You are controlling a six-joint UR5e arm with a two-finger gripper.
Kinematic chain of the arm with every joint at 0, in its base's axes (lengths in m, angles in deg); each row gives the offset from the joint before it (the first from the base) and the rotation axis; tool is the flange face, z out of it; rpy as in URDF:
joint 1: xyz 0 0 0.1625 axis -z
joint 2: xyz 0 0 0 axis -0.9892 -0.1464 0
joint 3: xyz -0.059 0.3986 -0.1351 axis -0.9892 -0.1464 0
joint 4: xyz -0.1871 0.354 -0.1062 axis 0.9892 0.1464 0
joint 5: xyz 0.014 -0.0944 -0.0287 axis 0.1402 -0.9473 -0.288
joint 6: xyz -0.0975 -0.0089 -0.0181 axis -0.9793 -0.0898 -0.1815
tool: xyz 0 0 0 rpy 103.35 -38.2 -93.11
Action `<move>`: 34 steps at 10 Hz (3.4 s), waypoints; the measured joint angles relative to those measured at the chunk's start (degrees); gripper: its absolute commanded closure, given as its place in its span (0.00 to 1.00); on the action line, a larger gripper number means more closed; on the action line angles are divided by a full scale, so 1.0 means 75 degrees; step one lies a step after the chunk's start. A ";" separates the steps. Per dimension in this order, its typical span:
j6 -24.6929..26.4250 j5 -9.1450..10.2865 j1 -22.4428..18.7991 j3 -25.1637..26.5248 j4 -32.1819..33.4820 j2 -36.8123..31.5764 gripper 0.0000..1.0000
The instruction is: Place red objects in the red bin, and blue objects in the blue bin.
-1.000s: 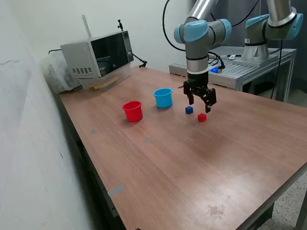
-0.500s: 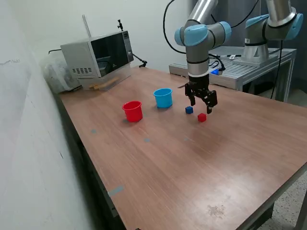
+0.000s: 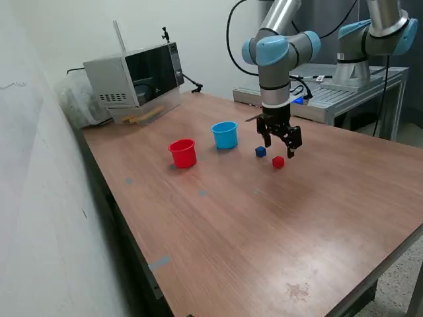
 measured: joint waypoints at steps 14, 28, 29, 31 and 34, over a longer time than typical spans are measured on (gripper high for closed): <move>0.0110 0.0004 -0.0437 -0.0060 0.0071 0.0206 0.00; 0.0019 -0.0027 -0.0043 -0.0310 0.0148 0.0421 0.00; 0.0017 -0.0029 -0.0031 -0.0304 0.0146 0.0422 1.00; 0.0014 -0.0029 -0.0027 -0.0295 0.0145 0.0422 1.00; -0.0072 -0.0023 -0.0033 -0.0289 0.0148 0.0422 1.00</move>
